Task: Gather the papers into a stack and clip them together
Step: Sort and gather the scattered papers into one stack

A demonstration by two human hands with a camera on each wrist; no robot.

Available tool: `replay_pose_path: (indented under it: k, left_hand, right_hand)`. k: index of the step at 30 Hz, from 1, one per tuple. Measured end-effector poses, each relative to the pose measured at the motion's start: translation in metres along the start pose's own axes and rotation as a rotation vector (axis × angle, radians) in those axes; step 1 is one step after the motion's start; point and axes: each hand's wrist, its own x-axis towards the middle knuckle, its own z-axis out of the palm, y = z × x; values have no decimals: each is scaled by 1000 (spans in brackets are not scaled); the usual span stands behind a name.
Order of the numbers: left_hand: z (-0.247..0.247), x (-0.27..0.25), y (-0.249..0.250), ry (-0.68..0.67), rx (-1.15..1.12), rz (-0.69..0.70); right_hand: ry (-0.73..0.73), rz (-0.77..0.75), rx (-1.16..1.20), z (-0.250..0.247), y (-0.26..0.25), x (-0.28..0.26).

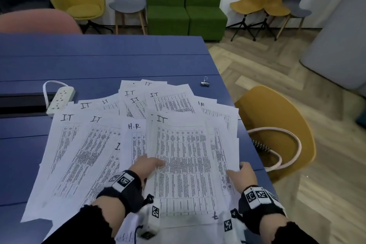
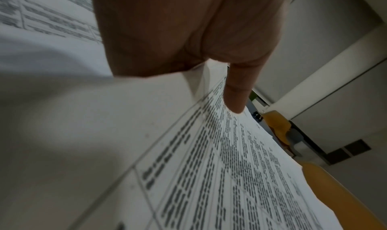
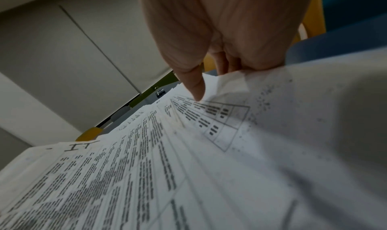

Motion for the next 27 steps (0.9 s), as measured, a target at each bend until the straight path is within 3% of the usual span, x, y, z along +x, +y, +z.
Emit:
replay_pose_path:
  k: [5, 9, 12, 16, 21, 27]
  left_hand:
    - [29, -9, -2, -93, 5, 30]
    - [46, -12, 1, -63, 27, 35]
    - [54, -15, 0, 2, 116, 45]
    - [69, -19, -4, -27, 198, 105]
    - [74, -18, -16, 41, 140, 159]
    - [56, -15, -21, 108, -14, 116]
  right_hand:
    - [-23, -108, -113, 8, -5, -5]
    - [-39, -199, -214, 8, -6, -15]
    - [-85, -189, -133, -1, -6, -18]
    - [-164, -154, -66, -8, -5, -20]
    - [-225, -163, 60, -22, -1, -19]
    - [-147, -161, 233, -22, 17, -23]
